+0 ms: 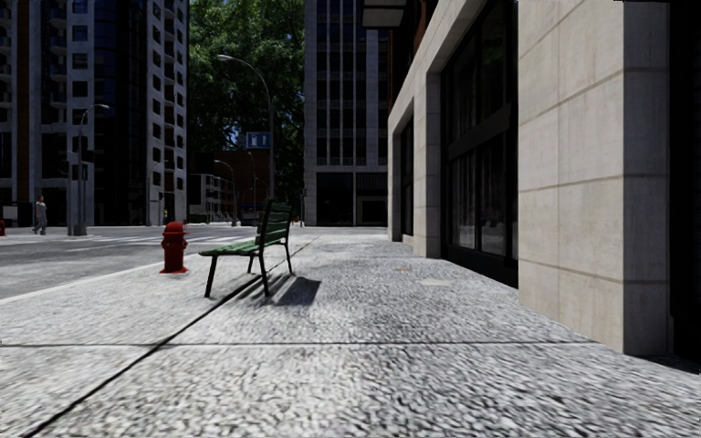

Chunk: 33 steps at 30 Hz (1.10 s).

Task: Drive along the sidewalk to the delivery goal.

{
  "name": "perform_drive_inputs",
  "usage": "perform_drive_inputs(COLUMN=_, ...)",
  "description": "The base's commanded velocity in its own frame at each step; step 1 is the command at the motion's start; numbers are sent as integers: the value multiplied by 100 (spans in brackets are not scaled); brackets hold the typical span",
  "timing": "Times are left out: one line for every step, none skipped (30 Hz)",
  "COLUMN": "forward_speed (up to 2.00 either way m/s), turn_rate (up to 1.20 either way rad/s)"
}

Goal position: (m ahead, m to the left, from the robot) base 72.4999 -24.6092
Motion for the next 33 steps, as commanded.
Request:
perform_drive_inputs(forward_speed=200, turn_rate=0)
perform_drive_inputs(forward_speed=200, turn_rate=0)
perform_drive_inputs(forward_speed=200, turn_rate=0)
perform_drive_inputs(forward_speed=200, turn_rate=0)
perform_drive_inputs(forward_speed=200, turn_rate=0)
perform_drive_inputs(forward_speed=200, turn_rate=0)
perform_drive_inputs(forward_speed=200, turn_rate=0)
perform_drive_inputs(forward_speed=200, turn_rate=0)
perform_drive_inputs(forward_speed=200, turn_rate=0)
perform_drive_inputs(forward_speed=200, turn_rate=0)
perform_drive_inputs(forward_speed=200, turn_rate=0)
perform_drive_inputs(forward_speed=200, turn_rate=0)
perform_drive_inputs(forward_speed=200, turn_rate=0)
perform_drive_inputs(forward_speed=200, turn_rate=0)
perform_drive_inputs(forward_speed=200, turn_rate=0)
perform_drive_inputs(forward_speed=200, turn_rate=0)
perform_drive_inputs(forward_speed=200, turn_rate=0)
perform_drive_inputs(forward_speed=200, turn_rate=0)
perform_drive_inputs(forward_speed=200, turn_rate=0)
perform_drive_inputs(forward_speed=200, turn_rate=0)
perform_drive_inputs(forward_speed=200, turn_rate=0)
perform_drive_inputs(forward_speed=200, turn_rate=0)
perform_drive_inputs(forward_speed=200, turn_rate=0)
perform_drive_inputs(forward_speed=200, turn_rate=0)
perform_drive_inputs(forward_speed=200, turn_rate=0)
perform_drive_inputs(forward_speed=200, turn_rate=0)
perform_drive_inputs(forward_speed=200, turn_rate=0)
perform_drive_inputs(forward_speed=200, turn_rate=0)
perform_drive_inputs(forward_speed=200, turn_rate=0)
perform_drive_inputs(forward_speed=200, turn_rate=0)
perform_drive_inputs(forward_speed=200, turn_rate=0)
perform_drive_inputs(forward_speed=200, turn_rate=0)
perform_drive_inputs(forward_speed=200, turn_rate=0)
